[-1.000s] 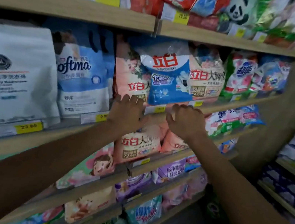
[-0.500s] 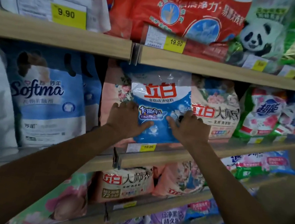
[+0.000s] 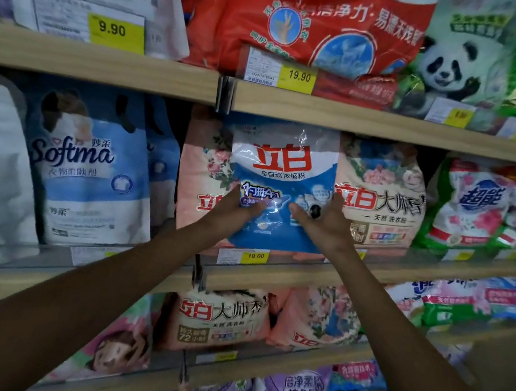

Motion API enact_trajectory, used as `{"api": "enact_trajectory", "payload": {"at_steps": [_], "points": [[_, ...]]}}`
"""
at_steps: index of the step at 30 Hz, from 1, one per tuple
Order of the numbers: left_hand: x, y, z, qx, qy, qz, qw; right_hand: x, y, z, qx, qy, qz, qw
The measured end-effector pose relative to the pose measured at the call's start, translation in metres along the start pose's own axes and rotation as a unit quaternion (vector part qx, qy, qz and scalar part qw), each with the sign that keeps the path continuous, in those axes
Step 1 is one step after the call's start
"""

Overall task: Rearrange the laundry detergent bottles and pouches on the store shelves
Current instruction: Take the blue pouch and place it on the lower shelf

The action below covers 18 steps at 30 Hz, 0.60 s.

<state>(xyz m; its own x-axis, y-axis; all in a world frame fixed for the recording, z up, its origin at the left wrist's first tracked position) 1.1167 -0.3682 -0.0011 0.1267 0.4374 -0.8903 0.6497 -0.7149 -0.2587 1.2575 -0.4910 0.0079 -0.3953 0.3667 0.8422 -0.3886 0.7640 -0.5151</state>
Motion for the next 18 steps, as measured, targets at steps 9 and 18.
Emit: {"api": "enact_trajectory", "payload": {"at_steps": [9, 18], "points": [[-0.013, -0.028, 0.040, -0.057, 0.029, 0.016, 0.998, 0.007, 0.001, 0.030, -0.009, -0.012, -0.118, 0.993], [0.009, -0.066, 0.149, -0.072, -0.035, 0.047, 0.996, 0.002, 0.038, 0.136, -0.021, 0.017, -0.056, 0.998]]}}
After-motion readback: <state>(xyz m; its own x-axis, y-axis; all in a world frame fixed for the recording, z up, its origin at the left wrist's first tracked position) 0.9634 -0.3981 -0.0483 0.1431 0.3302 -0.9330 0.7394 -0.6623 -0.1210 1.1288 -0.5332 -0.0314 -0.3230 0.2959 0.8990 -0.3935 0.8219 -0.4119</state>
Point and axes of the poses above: each hand's wrist, its own z-axis away from the middle knuckle, its own y-axis out of the palm, x = y × z, the point moved 9 cm from there along -z, towards the middle knuckle, and after that the axes turned 11 degrees about y, right-handed, at the moved point
